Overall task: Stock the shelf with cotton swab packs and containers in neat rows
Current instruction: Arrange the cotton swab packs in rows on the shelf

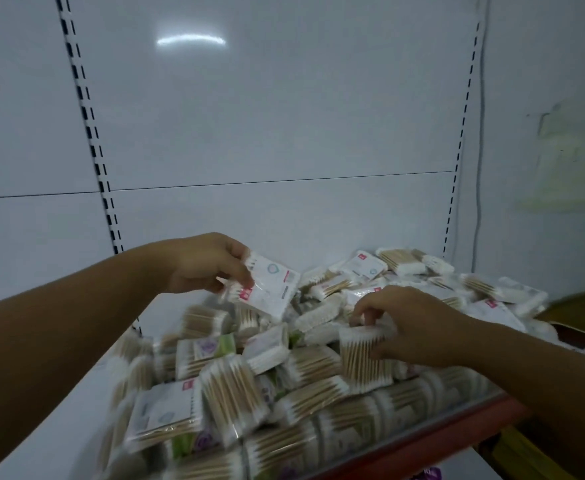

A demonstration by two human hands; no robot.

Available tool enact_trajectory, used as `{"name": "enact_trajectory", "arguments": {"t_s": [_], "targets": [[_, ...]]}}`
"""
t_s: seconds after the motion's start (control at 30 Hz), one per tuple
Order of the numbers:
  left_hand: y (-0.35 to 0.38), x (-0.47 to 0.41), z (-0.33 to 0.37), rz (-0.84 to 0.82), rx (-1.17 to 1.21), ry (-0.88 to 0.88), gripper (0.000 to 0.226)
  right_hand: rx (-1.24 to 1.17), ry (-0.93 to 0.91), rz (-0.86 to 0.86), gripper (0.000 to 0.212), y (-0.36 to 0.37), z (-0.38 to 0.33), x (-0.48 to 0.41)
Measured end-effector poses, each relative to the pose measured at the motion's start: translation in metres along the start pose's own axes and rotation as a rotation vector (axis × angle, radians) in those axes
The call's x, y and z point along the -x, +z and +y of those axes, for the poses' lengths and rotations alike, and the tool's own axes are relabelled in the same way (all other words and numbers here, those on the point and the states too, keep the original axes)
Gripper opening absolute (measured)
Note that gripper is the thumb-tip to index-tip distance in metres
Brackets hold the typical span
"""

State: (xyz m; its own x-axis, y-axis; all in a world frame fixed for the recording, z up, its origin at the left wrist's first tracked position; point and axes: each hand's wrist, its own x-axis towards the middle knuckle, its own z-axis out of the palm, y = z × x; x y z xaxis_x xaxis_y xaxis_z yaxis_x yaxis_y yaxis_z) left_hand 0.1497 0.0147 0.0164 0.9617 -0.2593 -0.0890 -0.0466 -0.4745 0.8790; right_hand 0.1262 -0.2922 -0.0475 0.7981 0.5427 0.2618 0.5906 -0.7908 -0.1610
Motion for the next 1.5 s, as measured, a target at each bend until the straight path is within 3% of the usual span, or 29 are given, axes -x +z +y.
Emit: {"name": "enact_trajectory", "arguments": {"t_s": [0.07, 0.17, 0.3, 0.33, 0.4, 0.47, 0.53, 0.63, 0.73, 0.8, 0.87, 1.0, 1.1, 1.23, 1.3, 1.37, 1.5], "targets": [[-0.003, -0.005, 0.000, -0.042, 0.139, -0.015, 0.022, -0.050, 0.035, -0.012, 0.048, -0.013, 0.003, 0.002], [-0.002, -0.011, -0.005, -0.068, 0.249, -0.067, 0.026, -0.132, 0.069, 0.046, 0.033, -0.037, 0.005, 0.003], [0.002, -0.016, -0.006, -0.127, 0.309, -0.127, 0.020, -0.598, 0.042, 0.458, 0.031, -0.042, -0.021, -0.017], [0.005, -0.018, -0.004, -0.155, 0.338, -0.114, 0.021, -0.559, 0.004, 0.561, 0.033, -0.036, -0.032, -0.025], [0.011, -0.020, 0.001, -0.208, 0.402, -0.061, 0.032, -0.260, -0.180, 0.696, 0.036, -0.021, -0.053, -0.039], [0.014, -0.022, 0.003, -0.241, 0.509, -0.041, 0.048, 0.068, -0.392, 0.708, 0.033, -0.004, -0.063, -0.050], [0.013, -0.023, 0.002, -0.247, 0.565, -0.030, 0.055, 0.188, -0.479, 0.658, 0.033, 0.004, -0.063, -0.057], [0.006, -0.025, -0.009, -0.135, 0.447, 0.054, 0.030, 0.082, -0.476, 0.513, 0.039, 0.006, -0.054, -0.064], [-0.004, -0.033, -0.023, -0.045, 0.402, 0.046, 0.024, -0.086, -0.177, 0.287, 0.048, 0.002, -0.034, -0.068], [-0.005, -0.038, -0.028, -0.003, 0.394, 0.027, 0.022, 0.012, -0.039, -0.016, 0.044, 0.005, -0.019, -0.069], [-0.001, -0.040, -0.031, 0.016, 0.397, -0.009, 0.020, 0.089, -0.002, -0.163, 0.039, 0.011, -0.014, -0.070], [0.005, -0.033, -0.029, 0.072, 0.366, -0.036, 0.021, -0.040, 0.000, -0.063, 0.008, 0.006, -0.011, -0.080], [0.004, -0.018, -0.027, 0.179, 0.455, -0.048, 0.037, -0.194, -0.076, 0.090, 0.029, -0.012, -0.001, -0.085], [-0.004, 0.010, -0.030, 0.319, 0.512, -0.047, 0.045, -0.391, -0.122, 0.380, 0.036, -0.025, 0.002, -0.089], [-0.005, 0.031, -0.033, 0.383, 0.494, -0.072, 0.048, -0.698, -0.098, 0.338, 0.035, -0.030, -0.012, -0.101], [-0.006, 0.059, -0.039, 0.417, 0.441, -0.117, 0.052, -0.954, -0.111, 0.156, 0.029, -0.027, -0.036, -0.114], [-0.011, 0.134, -0.052, 0.404, 0.423, -0.173, 0.049, -1.005, -0.269, -0.060, 0.031, 0.003, -0.111, -0.124]]}}
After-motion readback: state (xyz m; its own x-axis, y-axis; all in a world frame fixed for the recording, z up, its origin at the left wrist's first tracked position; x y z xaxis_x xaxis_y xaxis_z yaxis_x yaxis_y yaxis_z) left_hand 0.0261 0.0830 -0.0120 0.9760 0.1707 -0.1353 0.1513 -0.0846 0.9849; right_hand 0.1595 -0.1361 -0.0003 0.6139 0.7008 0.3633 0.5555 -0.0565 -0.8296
